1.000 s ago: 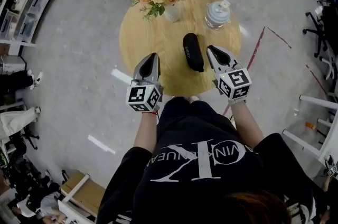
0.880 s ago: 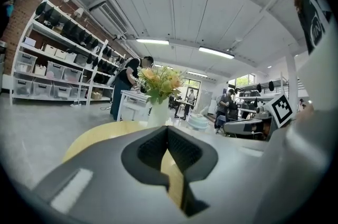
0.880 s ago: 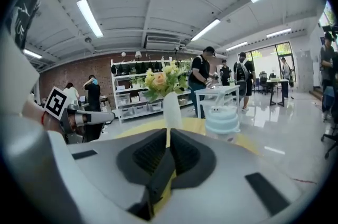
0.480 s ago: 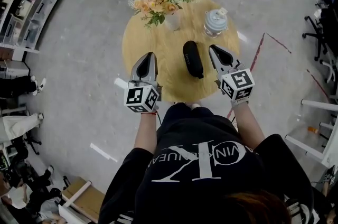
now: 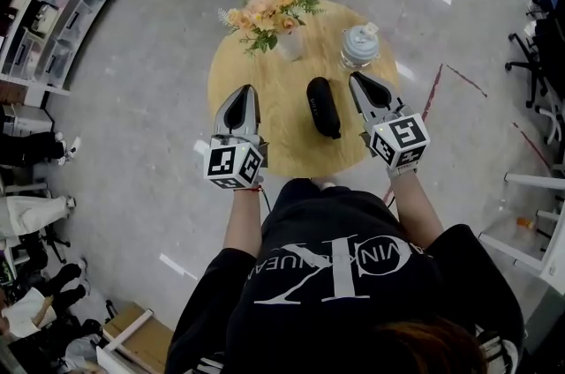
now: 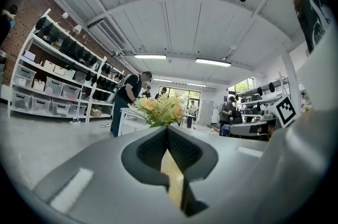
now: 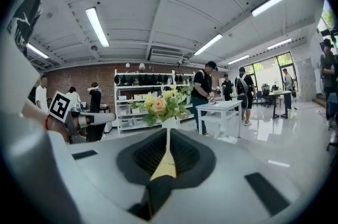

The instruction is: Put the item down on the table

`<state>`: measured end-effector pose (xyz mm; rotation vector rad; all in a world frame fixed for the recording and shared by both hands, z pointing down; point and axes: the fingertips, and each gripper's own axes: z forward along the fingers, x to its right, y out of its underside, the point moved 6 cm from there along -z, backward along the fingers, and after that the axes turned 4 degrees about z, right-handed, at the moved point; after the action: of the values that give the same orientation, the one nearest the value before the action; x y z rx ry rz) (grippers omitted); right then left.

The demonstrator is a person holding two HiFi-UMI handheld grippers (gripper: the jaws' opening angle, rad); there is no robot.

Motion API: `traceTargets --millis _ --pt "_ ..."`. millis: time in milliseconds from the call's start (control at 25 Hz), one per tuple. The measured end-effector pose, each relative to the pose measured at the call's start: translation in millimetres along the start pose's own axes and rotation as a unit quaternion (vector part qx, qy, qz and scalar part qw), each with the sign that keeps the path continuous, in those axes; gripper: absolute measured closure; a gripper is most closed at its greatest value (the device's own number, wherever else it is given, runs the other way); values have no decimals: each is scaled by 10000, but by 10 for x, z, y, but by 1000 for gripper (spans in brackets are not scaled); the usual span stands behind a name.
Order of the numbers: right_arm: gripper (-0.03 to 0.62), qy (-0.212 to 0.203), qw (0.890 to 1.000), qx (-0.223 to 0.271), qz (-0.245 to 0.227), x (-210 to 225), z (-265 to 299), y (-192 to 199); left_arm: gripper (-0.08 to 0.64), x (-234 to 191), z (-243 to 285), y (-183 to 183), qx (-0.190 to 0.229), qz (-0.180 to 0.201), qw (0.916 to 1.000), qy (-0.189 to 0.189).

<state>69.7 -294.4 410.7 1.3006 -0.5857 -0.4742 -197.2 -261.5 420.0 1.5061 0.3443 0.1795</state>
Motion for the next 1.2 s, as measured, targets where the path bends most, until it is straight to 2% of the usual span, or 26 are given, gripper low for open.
traceTargets --millis 360,600,720,1200 --pt "563 -84 9994 272 -174 -22 37 -220 549 -44 20 -229 284 186 9994 -56" --pt "563 -146 9987 406 -256 -42 39 -342 549 -105 2 -376 547 33 9984 -152" --pt "563 -169 9984 468 -279 -50 42 -398 549 -118 4 -452 637 104 9978 -163" --pt "565 -186 9975 603 -326 -52 19 -493 549 -174 -55 -500 642 313 9969 -335"
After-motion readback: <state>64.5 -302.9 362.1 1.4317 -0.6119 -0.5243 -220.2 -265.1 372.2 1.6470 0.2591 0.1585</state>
